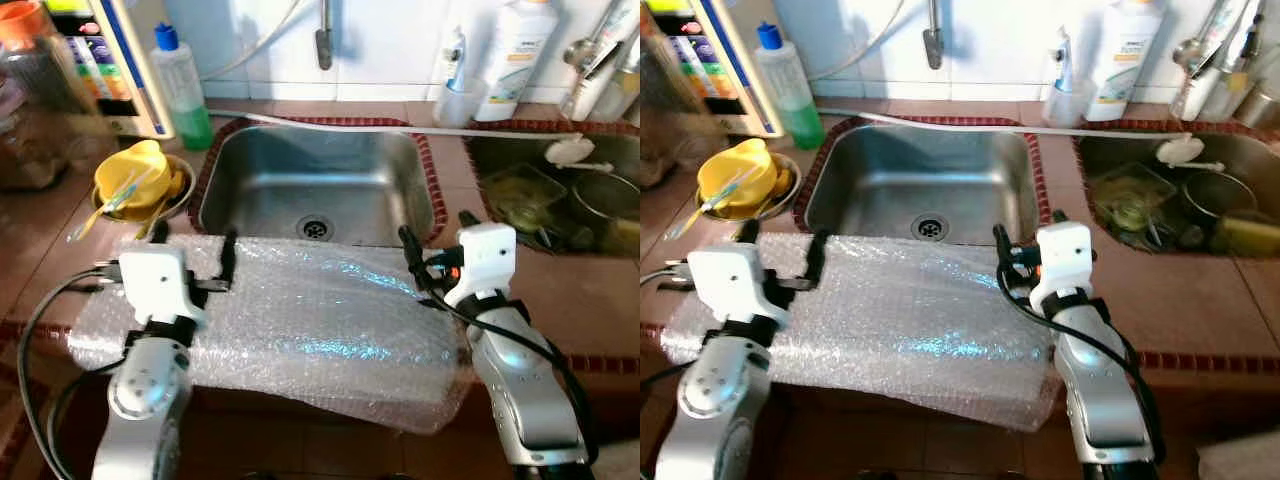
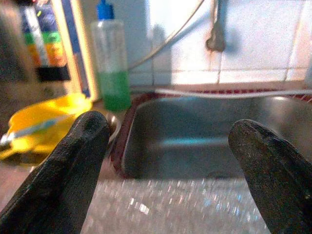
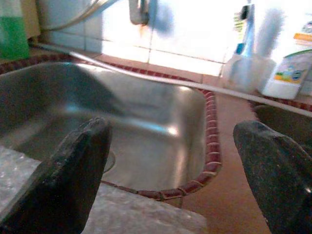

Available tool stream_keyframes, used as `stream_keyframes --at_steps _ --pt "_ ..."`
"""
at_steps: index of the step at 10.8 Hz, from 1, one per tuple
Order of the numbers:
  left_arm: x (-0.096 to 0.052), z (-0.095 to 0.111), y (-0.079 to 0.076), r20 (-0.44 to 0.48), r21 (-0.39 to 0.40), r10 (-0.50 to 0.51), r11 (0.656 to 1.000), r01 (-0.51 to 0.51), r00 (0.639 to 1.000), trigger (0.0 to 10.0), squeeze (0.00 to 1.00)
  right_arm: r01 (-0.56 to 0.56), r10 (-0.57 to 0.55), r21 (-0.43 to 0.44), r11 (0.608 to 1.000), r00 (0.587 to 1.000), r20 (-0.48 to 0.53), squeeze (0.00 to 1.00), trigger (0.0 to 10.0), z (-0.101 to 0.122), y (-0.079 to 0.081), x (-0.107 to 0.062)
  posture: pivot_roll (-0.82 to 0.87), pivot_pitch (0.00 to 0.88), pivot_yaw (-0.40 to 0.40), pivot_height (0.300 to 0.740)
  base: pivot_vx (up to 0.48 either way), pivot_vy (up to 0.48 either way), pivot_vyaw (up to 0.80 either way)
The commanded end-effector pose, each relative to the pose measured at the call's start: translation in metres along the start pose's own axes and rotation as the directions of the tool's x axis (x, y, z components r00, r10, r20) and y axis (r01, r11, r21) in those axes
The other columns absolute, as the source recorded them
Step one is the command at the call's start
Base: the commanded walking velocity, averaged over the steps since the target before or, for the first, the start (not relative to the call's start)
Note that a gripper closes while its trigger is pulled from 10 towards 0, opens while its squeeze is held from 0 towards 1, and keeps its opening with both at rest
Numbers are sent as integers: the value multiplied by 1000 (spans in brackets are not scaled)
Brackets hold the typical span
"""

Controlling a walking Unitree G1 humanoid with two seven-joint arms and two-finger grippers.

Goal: Kitchen organization

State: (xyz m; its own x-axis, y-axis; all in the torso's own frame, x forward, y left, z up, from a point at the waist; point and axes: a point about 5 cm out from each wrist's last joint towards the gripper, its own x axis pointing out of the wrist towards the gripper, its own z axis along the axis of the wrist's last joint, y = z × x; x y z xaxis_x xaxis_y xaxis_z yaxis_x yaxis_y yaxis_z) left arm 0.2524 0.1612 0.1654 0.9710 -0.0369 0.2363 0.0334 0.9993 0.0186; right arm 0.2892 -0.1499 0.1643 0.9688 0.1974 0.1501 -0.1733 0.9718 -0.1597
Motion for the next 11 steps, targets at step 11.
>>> stream_keyframes --at_steps 11 --pt "4 4 0 33 -12 -10 1000 10 999 10000 0 -14 14 -40 999 1000 17 0 10000 0 -1 1 -96 133 26 740 0 0 -116"
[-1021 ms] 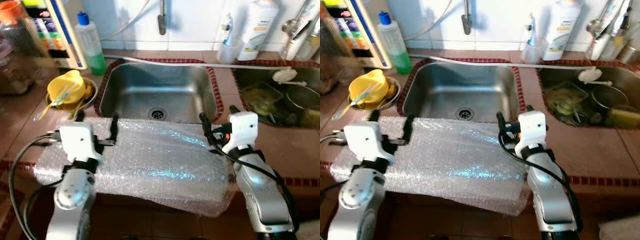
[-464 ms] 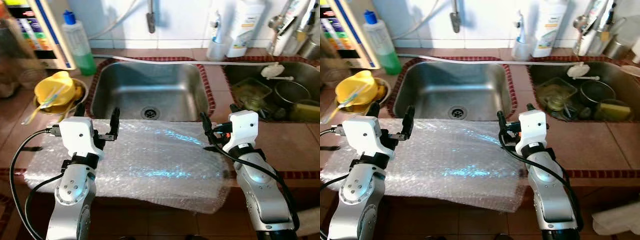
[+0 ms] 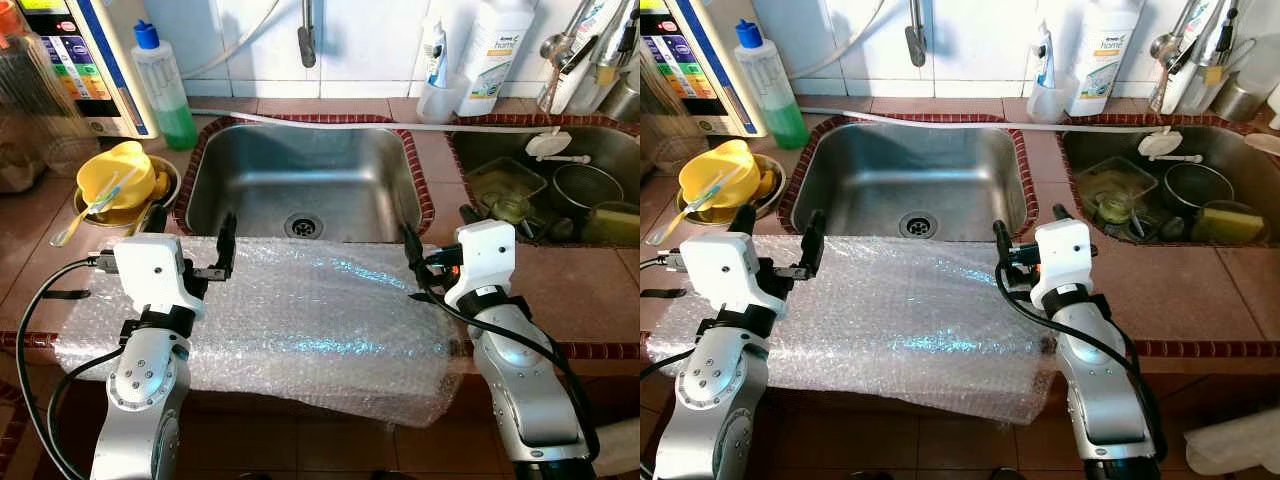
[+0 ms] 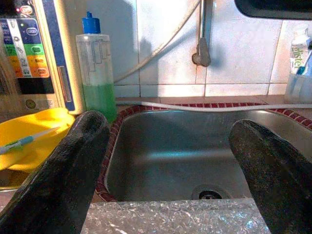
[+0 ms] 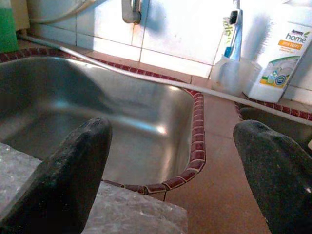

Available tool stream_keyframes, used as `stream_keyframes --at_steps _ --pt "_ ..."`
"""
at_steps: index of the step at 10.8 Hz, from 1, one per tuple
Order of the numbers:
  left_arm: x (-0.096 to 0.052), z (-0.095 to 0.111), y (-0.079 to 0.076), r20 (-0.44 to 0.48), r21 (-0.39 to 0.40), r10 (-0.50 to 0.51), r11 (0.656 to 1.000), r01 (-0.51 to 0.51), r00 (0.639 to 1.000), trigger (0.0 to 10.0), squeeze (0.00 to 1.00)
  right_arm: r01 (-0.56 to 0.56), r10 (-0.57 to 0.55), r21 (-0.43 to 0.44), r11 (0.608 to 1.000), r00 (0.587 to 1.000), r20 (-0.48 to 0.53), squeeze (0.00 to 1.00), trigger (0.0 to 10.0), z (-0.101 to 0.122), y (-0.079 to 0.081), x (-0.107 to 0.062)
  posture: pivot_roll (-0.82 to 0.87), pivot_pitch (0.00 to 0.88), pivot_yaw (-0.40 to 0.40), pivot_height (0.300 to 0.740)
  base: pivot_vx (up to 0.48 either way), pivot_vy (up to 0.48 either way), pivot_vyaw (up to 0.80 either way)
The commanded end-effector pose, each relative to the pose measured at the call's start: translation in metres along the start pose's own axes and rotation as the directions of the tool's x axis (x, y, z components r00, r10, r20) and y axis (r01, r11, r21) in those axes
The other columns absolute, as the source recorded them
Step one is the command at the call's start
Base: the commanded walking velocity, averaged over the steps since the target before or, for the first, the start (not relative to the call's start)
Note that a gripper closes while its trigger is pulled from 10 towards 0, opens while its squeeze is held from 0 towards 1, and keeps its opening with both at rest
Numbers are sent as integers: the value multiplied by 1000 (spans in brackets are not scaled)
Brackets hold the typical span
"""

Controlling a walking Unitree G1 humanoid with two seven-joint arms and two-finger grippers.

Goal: Kitchen organization

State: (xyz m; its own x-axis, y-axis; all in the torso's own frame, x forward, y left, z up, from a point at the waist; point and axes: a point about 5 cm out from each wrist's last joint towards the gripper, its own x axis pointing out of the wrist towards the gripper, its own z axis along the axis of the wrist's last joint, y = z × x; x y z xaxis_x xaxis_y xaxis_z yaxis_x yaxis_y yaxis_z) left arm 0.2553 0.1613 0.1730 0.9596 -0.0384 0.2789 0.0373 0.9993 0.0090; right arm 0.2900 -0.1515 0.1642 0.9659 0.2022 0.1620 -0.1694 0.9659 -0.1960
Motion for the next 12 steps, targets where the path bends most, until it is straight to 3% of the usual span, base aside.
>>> stream_keyframes --at_steps 1,11,12 --pt "-1 -4 0 -15 -2 -12 1000 12 1000 10000 0 -11 11 -2 1000 1000 5 0 10000 0 1 1 -95 133 27 740 0 0 0" --pt "-2 -6 -4 -21 -1 -39 999 39 999 10000 0 -16 16 -13 1000 1000 15 0 10000 1 3 1 -97 134 31 740 0 0 0" --pt "-4 -13 1 -47 34 -9 999 10 999 10000 0 -14 15 -12 1000 1000 18 0 10000 1 4 1 -98 135 32 740 0 0 0"
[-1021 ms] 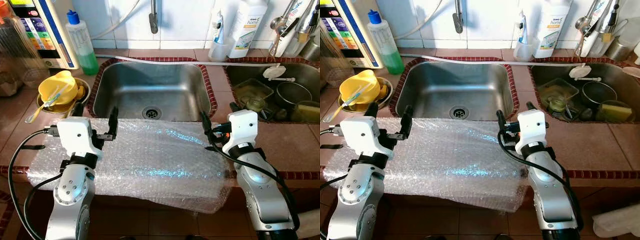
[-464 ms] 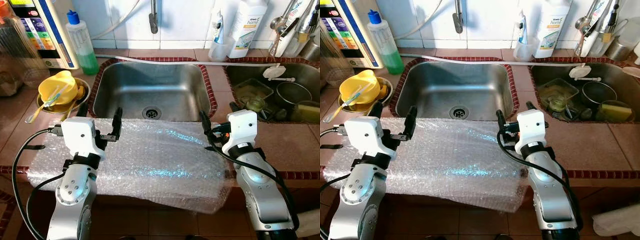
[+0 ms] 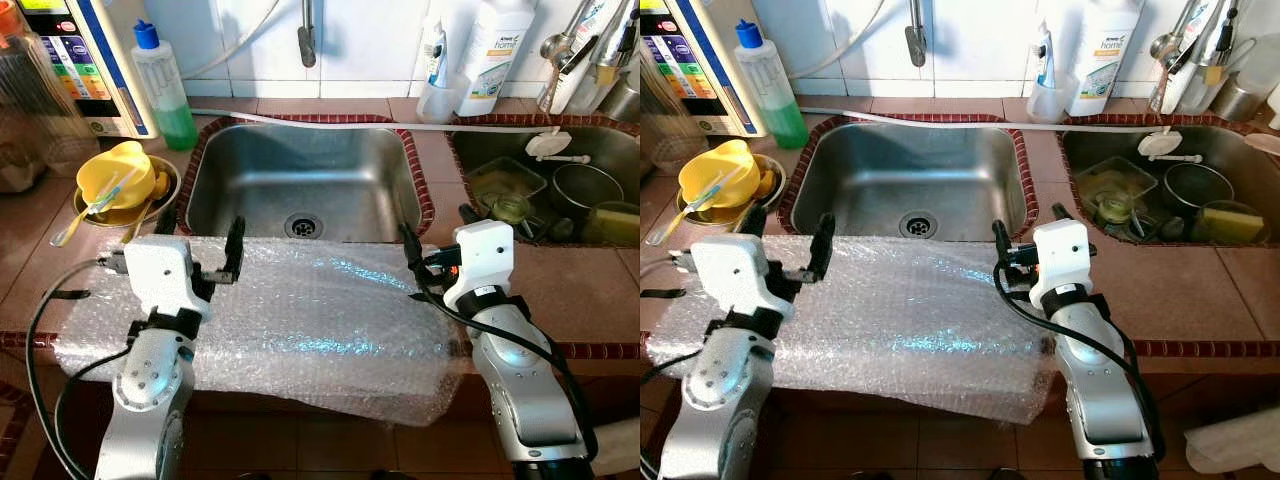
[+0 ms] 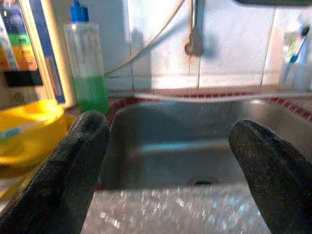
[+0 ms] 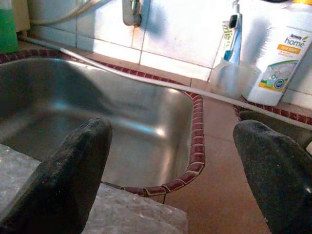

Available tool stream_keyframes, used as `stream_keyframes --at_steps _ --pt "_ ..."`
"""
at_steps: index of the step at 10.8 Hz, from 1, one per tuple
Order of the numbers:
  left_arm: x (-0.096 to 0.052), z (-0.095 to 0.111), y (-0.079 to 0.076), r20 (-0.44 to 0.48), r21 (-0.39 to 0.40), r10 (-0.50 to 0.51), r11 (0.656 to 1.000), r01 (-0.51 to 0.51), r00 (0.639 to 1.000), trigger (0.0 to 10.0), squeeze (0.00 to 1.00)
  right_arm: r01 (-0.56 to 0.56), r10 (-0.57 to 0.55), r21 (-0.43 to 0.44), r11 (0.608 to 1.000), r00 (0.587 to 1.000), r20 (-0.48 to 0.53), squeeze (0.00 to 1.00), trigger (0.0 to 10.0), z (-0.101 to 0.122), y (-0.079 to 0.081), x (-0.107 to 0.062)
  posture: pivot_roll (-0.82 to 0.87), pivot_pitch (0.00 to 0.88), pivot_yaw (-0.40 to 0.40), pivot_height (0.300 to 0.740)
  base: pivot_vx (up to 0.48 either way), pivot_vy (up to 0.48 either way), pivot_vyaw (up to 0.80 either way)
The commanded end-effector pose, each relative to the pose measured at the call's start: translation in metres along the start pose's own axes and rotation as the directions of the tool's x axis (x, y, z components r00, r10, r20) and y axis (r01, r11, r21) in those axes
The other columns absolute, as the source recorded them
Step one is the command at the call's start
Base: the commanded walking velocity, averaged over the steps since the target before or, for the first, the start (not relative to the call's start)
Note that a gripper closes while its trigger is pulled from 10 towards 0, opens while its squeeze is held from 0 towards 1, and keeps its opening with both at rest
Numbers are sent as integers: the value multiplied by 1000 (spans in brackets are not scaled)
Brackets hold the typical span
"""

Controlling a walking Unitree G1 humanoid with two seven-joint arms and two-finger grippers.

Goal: Kitchen organization

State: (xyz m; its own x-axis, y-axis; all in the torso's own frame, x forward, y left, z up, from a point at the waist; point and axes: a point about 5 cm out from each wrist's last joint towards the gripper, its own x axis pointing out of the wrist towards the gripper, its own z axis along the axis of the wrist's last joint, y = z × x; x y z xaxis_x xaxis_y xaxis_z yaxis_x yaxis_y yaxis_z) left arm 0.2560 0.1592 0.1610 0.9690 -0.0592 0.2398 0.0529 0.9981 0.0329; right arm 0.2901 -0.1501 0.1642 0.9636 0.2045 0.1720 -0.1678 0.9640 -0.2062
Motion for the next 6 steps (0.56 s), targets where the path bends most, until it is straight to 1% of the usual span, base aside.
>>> stream_keyframes --at_steps 1,2,3,6 --pt "-4 -7 9 -26 29 36 999 -35 999 10000 0 -5 5 0 1000 1000 9 0 10000 1 1 0 -100 135 35 740 0 0 0" --pt "-5 -12 15 -42 46 58 997 -56 997 10000 0 2 -2 2 1000 1000 6 0 10000 0 0 0 -100 135 35 740 0 0 0" --pt "-5 -12 19 -42 49 62 997 -60 997 10000 0 1 -2 4 1000 1000 5 0 10000 0 1 0 -100 136 37 740 0 0 0" --pt "-1 -7 20 -10 48 46 998 -45 999 10000 0 0 0 9 1000 1000 9 0 10000 0 3 1 -95 139 40 740 0 0 0"
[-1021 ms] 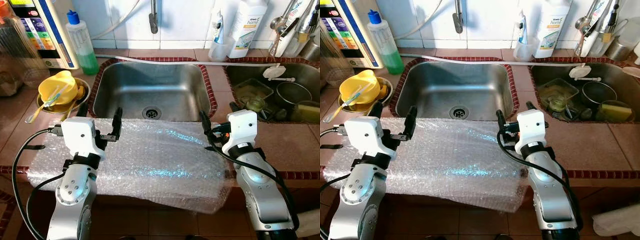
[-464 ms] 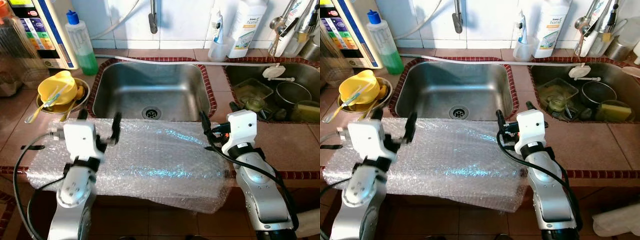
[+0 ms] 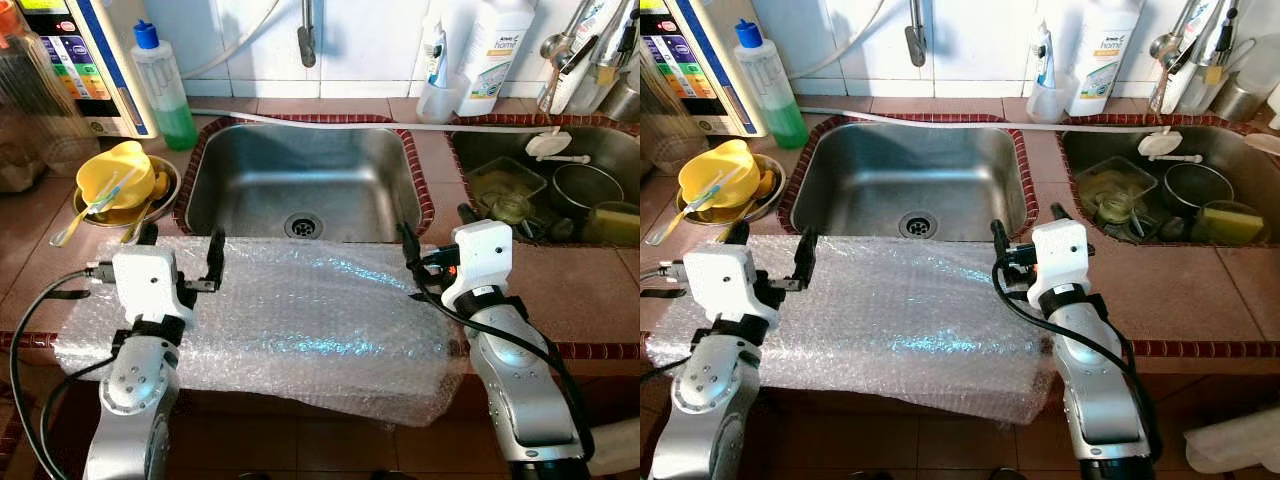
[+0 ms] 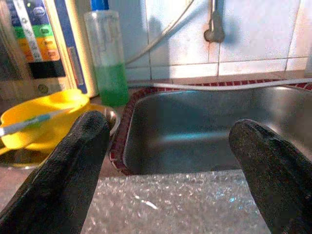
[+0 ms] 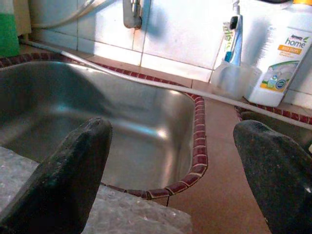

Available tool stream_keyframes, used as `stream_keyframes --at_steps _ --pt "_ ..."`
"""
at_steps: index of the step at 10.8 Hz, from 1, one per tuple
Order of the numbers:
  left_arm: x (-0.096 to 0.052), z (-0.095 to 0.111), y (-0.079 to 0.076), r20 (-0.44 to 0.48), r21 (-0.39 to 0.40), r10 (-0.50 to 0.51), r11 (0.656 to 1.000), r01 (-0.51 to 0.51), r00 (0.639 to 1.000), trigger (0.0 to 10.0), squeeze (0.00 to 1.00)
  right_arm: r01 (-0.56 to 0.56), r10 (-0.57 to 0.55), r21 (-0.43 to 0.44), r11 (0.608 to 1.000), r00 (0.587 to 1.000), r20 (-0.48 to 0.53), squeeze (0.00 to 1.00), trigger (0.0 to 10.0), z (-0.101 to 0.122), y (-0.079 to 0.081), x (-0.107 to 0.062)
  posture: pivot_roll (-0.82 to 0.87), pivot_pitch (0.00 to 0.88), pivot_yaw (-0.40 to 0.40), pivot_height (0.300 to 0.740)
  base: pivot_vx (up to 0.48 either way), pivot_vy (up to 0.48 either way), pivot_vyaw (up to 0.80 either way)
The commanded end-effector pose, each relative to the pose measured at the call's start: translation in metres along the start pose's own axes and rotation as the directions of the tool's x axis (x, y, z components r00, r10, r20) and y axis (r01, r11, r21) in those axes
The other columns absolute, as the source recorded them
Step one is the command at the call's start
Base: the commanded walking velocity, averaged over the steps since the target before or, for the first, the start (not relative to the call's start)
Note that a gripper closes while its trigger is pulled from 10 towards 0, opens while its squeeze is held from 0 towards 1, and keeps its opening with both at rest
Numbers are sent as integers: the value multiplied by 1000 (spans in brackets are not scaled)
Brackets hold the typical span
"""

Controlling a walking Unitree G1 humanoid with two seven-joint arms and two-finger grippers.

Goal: Kitchen organization

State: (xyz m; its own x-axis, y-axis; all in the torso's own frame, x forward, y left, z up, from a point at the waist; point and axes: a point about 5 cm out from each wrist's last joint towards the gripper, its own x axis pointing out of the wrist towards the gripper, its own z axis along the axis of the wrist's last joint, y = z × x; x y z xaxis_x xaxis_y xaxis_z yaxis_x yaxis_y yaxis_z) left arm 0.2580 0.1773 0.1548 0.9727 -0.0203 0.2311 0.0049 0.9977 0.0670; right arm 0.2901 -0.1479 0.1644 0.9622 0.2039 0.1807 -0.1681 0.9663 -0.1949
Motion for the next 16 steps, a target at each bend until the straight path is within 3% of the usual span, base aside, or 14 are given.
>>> stream_keyframes --at_steps 1,6,10,16 --pt "0 0 3 5 6 3 1000 -3 1000 10000 0 -4 4 -5 1000 1000 3 0 10000 0 1 1 -95 139 40 740 0 0 0" --pt "-2 1 -2 11 -12 -15 1000 15 1000 10000 0 -6 6 -14 1000 1000 5 0 10000 1 -1 1 -99 144 35 740 296 0 0" --pt "-2 1 -3 11 -15 -9 1000 9 1000 10000 0 -6 6 -16 1000 1000 3 0 10000 0 -1 1 -100 144 35 740 0 0 0" --pt "6 6 11 26 -2 51 999 -51 998 10000 0 -5 5 -10 1000 1000 12 0 10000 1 0 4 -91 147 40 740 0 0 0"
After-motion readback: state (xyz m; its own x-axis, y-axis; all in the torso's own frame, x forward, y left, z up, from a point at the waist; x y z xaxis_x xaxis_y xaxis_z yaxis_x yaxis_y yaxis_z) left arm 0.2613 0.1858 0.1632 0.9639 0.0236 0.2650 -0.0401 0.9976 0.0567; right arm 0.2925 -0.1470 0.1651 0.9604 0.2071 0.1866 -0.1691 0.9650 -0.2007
